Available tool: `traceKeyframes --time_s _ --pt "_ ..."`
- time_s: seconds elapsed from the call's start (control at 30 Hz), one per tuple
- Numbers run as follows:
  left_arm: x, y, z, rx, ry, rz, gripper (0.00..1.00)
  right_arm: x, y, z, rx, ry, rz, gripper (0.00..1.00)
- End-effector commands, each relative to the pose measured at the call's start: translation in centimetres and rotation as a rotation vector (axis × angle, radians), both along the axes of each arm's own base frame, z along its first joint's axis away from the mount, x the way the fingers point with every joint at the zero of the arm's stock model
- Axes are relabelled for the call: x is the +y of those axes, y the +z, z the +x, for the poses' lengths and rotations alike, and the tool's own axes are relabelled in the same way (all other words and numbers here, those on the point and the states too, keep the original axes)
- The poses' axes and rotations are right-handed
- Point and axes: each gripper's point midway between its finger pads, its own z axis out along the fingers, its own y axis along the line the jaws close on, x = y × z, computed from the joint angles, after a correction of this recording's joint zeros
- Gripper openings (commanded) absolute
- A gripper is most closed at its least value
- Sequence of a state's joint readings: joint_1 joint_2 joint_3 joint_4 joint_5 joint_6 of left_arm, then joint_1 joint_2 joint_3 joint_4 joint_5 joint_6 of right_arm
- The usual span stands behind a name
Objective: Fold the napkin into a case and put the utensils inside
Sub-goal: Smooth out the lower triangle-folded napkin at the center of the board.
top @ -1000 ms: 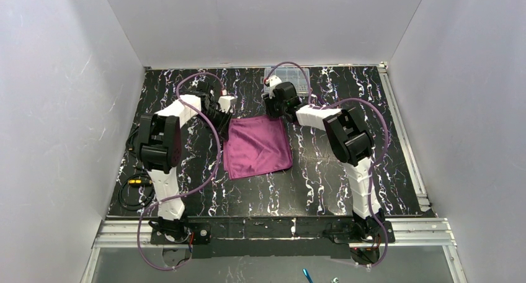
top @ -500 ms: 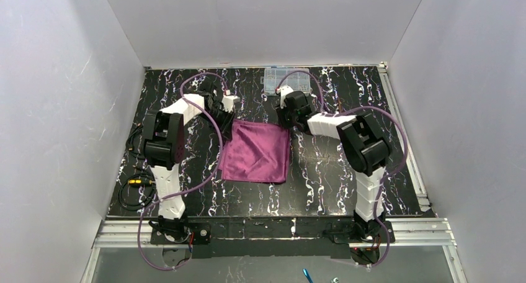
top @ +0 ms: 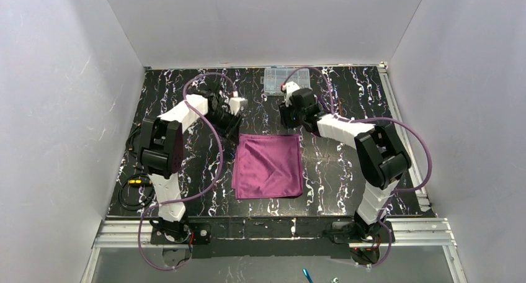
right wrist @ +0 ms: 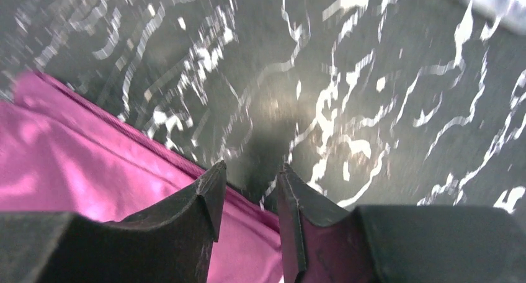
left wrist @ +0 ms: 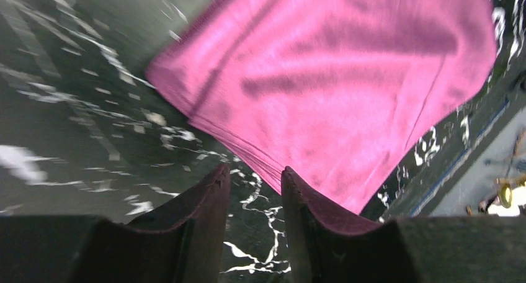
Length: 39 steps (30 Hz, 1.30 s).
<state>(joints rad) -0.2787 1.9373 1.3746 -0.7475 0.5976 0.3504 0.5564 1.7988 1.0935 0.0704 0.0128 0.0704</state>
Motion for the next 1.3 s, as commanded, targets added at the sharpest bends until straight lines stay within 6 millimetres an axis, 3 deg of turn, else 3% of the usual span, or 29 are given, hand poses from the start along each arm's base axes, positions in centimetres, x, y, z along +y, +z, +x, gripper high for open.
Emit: traceKeyframes --time_s 0.0,0.1,0.2,0.37,0.5,0.63,0.77,1.07,1.27 --pt "0.9 6.2 4.3 -0.149 0.097 -0.019 0.36 3.9 5.6 4.0 -0.105 0.049 0.124 0.44" --pt "0.8 5.8 4.1 -0.092 0.152 -0.02 0.37 6.6 5.4 5.0 -0.063 0.078 0.195 0.4" --pt "0.3 4.4 2.5 0.024 0.229 -0.037 0.37 8.9 4.2 4.9 -0.027 0.115 0.218 0.39" --pt "0.0 2.4 0.4 0.149 0.319 -0.041 0.37 10.9 2.5 3.6 0.039 0.167 0.272 0.39" --pt "0.0 1.5 0.7 0.16 0.362 -0.03 0.36 12.4 2.1 3.0 0.081 0.211 0.327 0.39" --pt "-0.5 1.0 1.6 0.165 0.383 -0.048 0.28 13.9 1.5 2.6 0.124 0.24 0.349 0.39" --pt "-0.6 0.1 2.2 0.172 0.396 -0.043 0.24 14.8 0.7 2.2 0.158 0.247 0.368 0.38" --pt "-0.2 -1.5 2.7 0.16 0.407 -0.01 0.35 15.5 -0.6 1.6 0.201 0.261 0.378 0.36" --pt "-0.4 -2.0 3.1 0.165 0.403 -0.018 0.27 15.7 -1.2 1.3 0.223 0.267 0.384 0.35"
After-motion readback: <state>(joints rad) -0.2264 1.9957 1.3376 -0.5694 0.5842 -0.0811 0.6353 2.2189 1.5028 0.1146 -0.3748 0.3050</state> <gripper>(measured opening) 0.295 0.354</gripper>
